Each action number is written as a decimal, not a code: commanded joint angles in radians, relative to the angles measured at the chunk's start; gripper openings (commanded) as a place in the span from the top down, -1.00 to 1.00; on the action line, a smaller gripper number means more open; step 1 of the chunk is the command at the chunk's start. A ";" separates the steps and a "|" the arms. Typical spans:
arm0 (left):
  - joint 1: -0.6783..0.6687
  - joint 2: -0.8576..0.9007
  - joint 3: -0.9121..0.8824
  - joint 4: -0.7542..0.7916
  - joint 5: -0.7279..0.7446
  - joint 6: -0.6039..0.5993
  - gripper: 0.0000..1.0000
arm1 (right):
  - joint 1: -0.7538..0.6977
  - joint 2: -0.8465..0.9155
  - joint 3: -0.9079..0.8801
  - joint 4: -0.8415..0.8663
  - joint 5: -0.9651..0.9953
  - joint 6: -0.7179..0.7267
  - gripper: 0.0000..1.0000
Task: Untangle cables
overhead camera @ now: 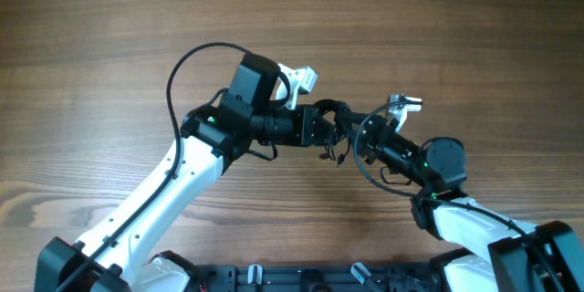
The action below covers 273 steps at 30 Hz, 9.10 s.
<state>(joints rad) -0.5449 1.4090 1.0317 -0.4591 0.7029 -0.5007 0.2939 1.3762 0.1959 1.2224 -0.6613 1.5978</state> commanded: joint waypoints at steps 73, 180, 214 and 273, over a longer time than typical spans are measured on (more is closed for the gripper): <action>0.259 -0.169 0.034 -0.230 0.175 0.549 0.92 | 0.063 0.026 0.401 -0.173 -0.515 -0.326 0.73; 0.323 -0.169 0.033 -0.147 0.166 0.815 0.92 | -0.039 0.027 0.400 -0.602 -0.525 -0.912 -0.84; 0.293 -0.169 0.034 -0.298 0.175 0.860 0.26 | -0.017 0.027 0.400 -0.704 -0.494 -1.228 0.91; 0.253 -0.055 0.033 -0.128 -0.024 0.536 0.92 | -0.093 0.028 0.400 0.042 -0.512 -0.618 0.91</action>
<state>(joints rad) -0.3614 1.3346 1.0920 -0.5518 0.8062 0.0883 0.2600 1.4364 0.5716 1.1652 -1.0733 0.9386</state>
